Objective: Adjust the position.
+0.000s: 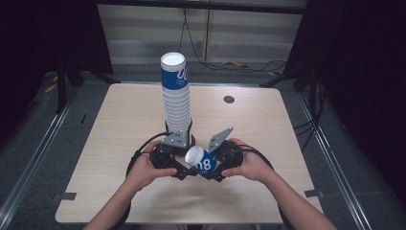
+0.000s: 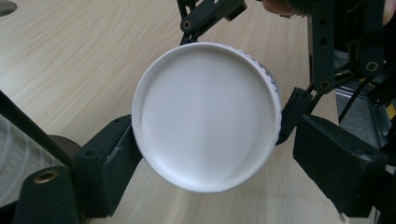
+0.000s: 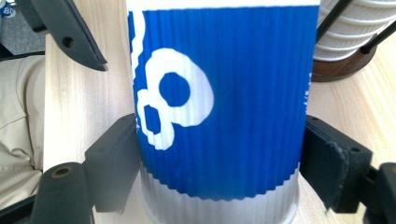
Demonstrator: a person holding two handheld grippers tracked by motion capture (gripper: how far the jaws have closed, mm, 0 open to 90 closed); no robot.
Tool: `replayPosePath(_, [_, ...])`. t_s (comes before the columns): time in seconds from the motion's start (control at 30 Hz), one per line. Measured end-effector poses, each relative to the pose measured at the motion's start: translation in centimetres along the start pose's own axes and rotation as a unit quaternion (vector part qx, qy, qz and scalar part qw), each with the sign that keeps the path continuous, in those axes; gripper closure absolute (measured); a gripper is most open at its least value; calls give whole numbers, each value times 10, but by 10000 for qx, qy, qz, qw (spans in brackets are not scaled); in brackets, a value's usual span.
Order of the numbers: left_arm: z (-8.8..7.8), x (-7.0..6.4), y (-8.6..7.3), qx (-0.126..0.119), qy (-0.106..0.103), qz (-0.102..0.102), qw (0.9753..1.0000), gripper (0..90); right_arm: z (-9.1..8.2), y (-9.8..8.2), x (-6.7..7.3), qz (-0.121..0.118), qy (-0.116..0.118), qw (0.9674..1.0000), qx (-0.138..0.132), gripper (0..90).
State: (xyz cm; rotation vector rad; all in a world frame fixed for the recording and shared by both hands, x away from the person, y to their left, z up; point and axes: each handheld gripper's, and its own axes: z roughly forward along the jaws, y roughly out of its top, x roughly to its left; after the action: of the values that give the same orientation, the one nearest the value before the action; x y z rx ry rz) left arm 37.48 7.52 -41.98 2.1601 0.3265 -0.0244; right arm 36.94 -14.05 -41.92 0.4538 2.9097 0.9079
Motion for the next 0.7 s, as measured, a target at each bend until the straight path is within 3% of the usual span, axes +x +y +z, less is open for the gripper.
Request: replayPosePath(0.7, [5,-1,0,-20,-102,-11,9999,162,4,6,3,-127,41,9999,2,200])
